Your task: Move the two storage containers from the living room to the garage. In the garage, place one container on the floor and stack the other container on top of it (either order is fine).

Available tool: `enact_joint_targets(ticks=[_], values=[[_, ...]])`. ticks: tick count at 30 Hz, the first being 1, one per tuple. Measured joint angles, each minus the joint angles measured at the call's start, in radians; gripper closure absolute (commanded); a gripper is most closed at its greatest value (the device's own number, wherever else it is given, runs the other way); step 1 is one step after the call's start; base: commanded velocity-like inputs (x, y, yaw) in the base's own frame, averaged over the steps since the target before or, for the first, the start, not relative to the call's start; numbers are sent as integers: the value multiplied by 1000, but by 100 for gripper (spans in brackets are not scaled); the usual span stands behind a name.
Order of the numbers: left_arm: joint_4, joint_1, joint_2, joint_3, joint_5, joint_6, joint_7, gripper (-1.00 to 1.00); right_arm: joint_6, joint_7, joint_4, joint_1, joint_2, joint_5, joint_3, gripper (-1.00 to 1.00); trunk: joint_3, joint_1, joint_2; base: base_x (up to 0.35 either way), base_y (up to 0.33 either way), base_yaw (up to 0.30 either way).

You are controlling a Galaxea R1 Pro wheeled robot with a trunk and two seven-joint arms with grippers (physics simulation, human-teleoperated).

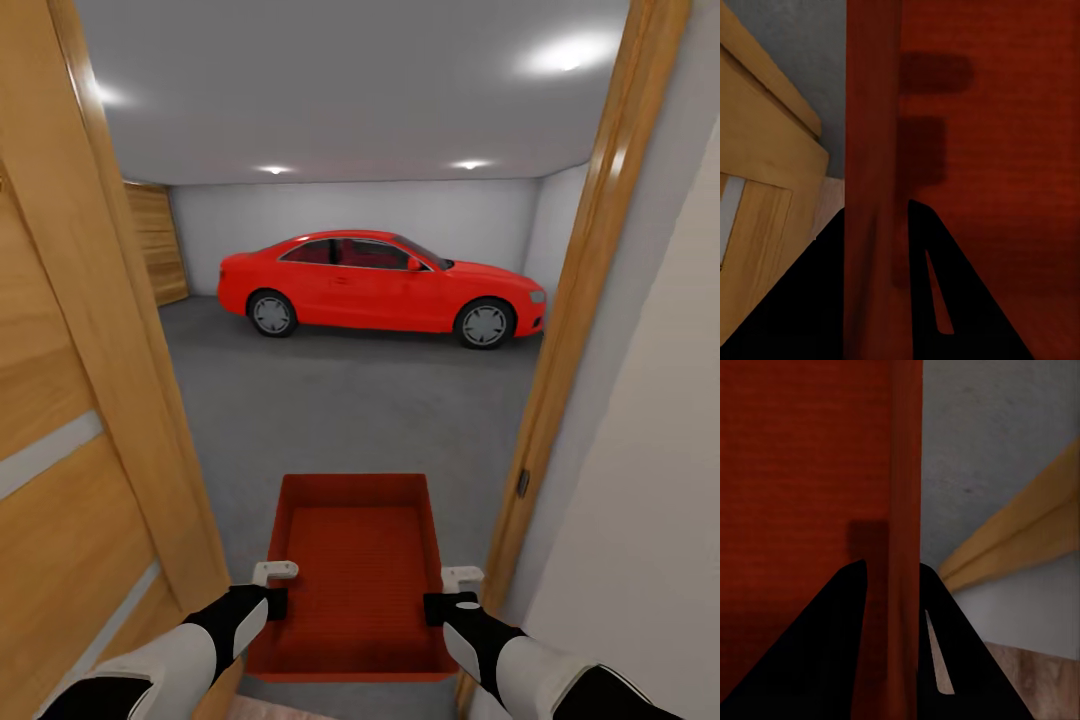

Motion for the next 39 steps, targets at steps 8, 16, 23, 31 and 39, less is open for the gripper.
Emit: enact_joint_targets(ticks=[8, 16, 23, 31, 39], values=[[0, 0, 0, -1, 1, -1, 0, 100, 0, 0, 0, 0, 0, 0, 1, 100, 0, 0, 0, 70, 183, -3], [1, 0, 0, 0, 0, 0, 0, 100, 0, 0, 0, 0, 0, 0, 0, 100, 0, 0, 0, 3, 11, -149], [0, 0, 0, 0, -1, 0, 0, 100, 0, 0, 0, 0, 0, 0, 0, 100, 0, 0, 0, 1, 4, -161], [1, 0, 0, -1, 2, -1, 0, 100, 0, 0, 1, 0, 0, -1, 1, 100, 0, 0, 0, 99, 189, -10], [1, 0, 0, 0, 0, -2, 0, 100, 0, -1, 0, 0, 0, 0, 1, 100, 0, 0, 0, 9, 16, -131]])
